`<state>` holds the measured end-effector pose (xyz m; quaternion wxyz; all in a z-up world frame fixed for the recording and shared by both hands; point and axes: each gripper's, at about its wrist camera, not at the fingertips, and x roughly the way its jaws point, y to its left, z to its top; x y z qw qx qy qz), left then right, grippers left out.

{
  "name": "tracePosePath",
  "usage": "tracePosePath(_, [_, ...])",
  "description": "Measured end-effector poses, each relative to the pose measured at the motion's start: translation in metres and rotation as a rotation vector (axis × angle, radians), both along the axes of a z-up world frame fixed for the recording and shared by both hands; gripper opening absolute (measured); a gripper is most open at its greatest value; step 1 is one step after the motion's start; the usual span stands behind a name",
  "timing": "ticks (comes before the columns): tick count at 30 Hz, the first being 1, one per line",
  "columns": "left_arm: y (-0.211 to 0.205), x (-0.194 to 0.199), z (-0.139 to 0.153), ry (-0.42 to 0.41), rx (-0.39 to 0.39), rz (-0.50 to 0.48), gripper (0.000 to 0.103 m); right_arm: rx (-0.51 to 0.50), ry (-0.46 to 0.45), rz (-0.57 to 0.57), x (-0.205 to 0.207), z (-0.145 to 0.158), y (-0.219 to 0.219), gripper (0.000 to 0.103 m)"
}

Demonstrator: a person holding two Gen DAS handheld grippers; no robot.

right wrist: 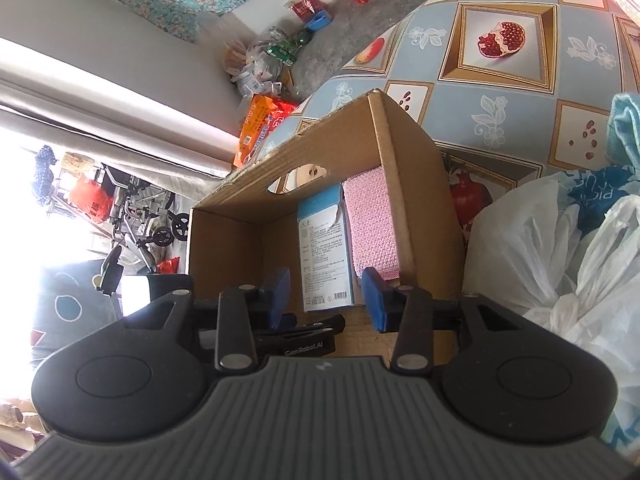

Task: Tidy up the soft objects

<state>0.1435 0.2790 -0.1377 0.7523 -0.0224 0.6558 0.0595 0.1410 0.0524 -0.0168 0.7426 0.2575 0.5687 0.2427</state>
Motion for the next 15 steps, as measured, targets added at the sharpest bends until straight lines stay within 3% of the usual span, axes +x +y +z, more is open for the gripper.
tracePosePath(6, [-0.007,-0.012,0.021,-0.040,-0.006,0.072,0.067,0.054,-0.021,-0.018,-0.007,0.006,-0.021,0.041])
tracePosePath(11, [-0.019,-0.021,0.053,-0.121,0.023,0.132,0.067,0.105,-0.029,-0.042,-0.013,0.010,-0.051,0.043])
tracePosePath(15, [-0.040,-0.021,0.079,-0.182,0.034,0.164,0.067,0.126,-0.059,-0.067,-0.019,0.021,-0.087,0.051])
